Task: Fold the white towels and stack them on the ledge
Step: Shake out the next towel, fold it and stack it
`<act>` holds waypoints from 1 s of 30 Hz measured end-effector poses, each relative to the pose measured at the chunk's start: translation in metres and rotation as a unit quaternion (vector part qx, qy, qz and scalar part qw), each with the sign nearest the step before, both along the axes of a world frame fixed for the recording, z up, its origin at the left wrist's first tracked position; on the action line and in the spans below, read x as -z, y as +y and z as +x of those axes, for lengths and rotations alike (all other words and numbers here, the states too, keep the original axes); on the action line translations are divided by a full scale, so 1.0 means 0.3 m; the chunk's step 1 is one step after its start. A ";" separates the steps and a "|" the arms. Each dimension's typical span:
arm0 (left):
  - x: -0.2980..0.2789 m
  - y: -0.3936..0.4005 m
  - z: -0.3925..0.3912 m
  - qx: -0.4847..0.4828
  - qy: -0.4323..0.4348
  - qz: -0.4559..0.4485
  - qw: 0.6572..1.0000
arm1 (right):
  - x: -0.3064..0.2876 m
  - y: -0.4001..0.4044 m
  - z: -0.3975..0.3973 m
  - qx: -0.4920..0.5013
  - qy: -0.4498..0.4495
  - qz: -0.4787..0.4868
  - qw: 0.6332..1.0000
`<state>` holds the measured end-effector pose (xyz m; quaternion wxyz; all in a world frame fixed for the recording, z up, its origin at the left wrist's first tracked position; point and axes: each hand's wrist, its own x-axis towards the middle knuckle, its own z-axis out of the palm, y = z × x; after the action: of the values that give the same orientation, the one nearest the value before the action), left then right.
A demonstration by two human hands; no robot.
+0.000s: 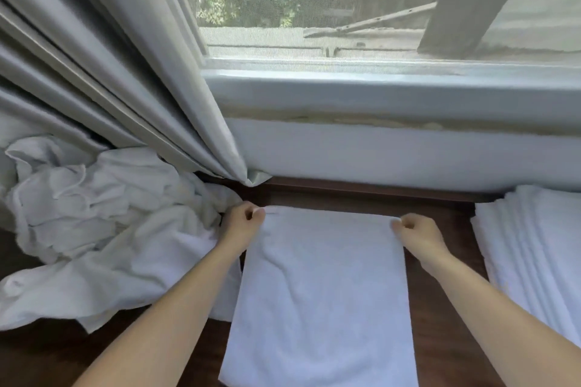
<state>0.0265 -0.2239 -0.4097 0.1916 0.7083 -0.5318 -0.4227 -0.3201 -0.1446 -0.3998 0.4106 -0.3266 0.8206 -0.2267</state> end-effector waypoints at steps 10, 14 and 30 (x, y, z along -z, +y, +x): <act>0.017 -0.068 -0.075 -0.131 0.115 0.106 0.979 | 0.016 -0.038 0.041 0.058 -0.069 -0.008 0.996; -0.056 -0.018 -0.064 -0.105 0.095 0.012 0.990 | -0.010 0.019 0.026 0.087 -0.050 -0.057 0.993; -0.411 0.252 0.168 0.055 0.189 -0.179 0.964 | -0.391 0.382 0.013 0.060 -0.052 -0.250 0.965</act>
<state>0.0769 -0.1484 -0.2863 0.3881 0.5395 -0.5914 -0.4566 -0.3162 -0.0301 -0.2825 0.3433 -0.3569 0.7334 -0.4657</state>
